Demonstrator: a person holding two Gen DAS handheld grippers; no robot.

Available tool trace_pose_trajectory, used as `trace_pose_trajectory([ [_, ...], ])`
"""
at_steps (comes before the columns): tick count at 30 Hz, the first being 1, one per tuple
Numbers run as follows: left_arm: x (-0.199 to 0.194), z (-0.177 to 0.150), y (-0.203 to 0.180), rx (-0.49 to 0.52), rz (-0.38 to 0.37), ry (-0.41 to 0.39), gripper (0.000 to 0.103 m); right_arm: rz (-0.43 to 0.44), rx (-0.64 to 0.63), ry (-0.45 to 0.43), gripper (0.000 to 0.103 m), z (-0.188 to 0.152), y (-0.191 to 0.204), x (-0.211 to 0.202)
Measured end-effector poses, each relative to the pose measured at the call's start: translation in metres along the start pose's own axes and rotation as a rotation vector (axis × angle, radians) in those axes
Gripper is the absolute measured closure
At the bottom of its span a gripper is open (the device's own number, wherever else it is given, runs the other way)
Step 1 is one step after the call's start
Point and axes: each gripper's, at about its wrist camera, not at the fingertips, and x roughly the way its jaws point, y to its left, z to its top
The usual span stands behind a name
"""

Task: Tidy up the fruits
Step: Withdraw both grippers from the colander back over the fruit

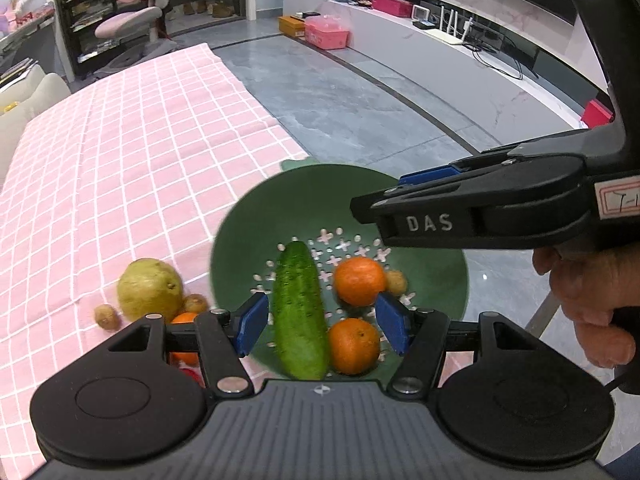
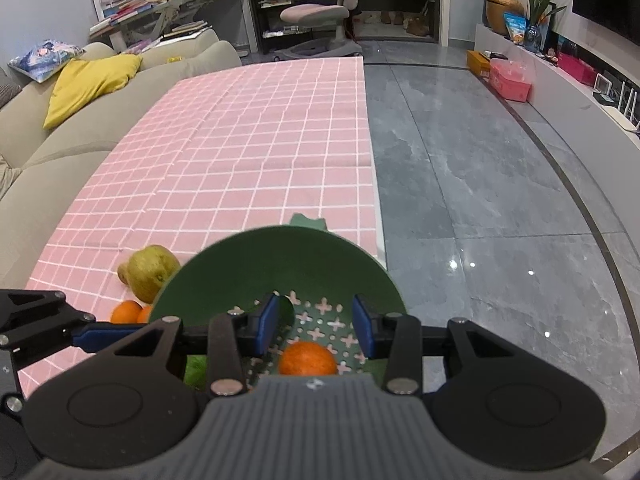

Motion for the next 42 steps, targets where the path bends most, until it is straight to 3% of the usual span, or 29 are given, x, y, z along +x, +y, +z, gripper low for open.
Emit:
trace_pose_trajectory([
  [6, -0.021, -0.019, 0.028, -0.043, -0.005, -0.037, 0.03, 0.028, 0.01, -0.025, 0.065, 0.001, 0.014, -0.011],
  [16, -0.048, -0.075, 0.101, -0.142, 0.052, -0.012, 0.03, 0.043, -0.042, -0.022, 0.065, -0.006, 0.04, -0.011],
  [20, -0.047, -0.077, 0.121, -0.212, 0.049, -0.026, 0.03, 0.048, -0.045, -0.029, 0.065, -0.003, 0.051, -0.009],
  [29, -0.036, -0.075, 0.14, -0.222, -0.015, -0.126, 0.03, 0.075, -0.111, -0.022, 0.065, 0.001, 0.086, 0.003],
  [42, 0.003, -0.081, 0.152, -0.196, -0.025, -0.102, 0.033, 0.096, -0.227, 0.022, 0.065, 0.023, 0.133, 0.05],
])
